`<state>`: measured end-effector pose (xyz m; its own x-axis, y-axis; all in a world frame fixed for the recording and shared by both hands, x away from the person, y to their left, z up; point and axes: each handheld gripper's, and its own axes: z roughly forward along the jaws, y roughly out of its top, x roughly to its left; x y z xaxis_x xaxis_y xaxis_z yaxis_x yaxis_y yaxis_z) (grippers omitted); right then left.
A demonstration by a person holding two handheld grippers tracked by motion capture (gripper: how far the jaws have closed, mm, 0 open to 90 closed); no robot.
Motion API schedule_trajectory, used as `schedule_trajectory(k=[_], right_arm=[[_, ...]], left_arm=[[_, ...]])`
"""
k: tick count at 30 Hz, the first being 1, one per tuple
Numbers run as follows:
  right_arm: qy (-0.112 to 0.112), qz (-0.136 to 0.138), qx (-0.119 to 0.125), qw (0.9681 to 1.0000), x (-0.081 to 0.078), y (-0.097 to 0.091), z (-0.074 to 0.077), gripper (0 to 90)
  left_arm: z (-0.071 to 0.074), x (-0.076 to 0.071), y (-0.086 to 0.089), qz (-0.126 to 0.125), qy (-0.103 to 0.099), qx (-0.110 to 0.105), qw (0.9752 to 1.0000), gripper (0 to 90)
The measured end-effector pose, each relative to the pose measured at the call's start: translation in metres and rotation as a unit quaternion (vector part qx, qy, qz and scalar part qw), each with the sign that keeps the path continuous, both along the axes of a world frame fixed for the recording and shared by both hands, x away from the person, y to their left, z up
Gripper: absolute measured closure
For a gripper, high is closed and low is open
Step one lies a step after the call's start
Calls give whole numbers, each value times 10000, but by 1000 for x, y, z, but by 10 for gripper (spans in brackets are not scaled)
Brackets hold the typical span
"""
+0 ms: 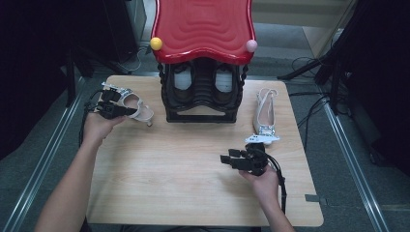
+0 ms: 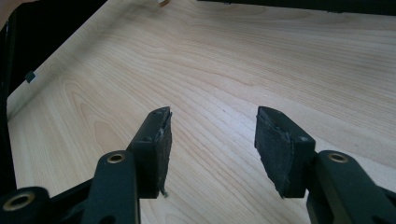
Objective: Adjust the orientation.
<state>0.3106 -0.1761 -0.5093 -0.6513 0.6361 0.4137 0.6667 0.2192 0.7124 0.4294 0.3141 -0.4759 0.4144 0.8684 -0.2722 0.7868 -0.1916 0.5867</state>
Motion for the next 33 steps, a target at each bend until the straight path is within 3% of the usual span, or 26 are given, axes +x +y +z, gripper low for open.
schedule_trajectory(k=[5,10,12,15,20,26,29,33], right_arm=[[-6,54,-23,10000,2,4,1,473],[-10,109,-18,9999,4,7,0,473],[-19,118,-6,9999,5,8,0,472],[-25,135,-9,9999,6,10,-1,473],[7,135,-7,9999,7,11,-2,473],[-15,132,-25,9999,6,11,-1,473],[-4,126,-43,9999,6,10,-2,473],[-2,120,-87,9999,5,10,-2,473]], left_arm=[[-1,-6,16,190,72,5,9998,871],[0,-8,30,346,66,178,9992,869],[0,-9,34,465,36,160,9988,865],[2,-9,35,419,56,94,9991,843],[10,-11,29,424,-118,94,9990,801],[24,-10,30,638,-333,91,9974,665],[21,-4,33,772,-276,151,9965,610],[5,3,35,856,-30,178,9962,579]])
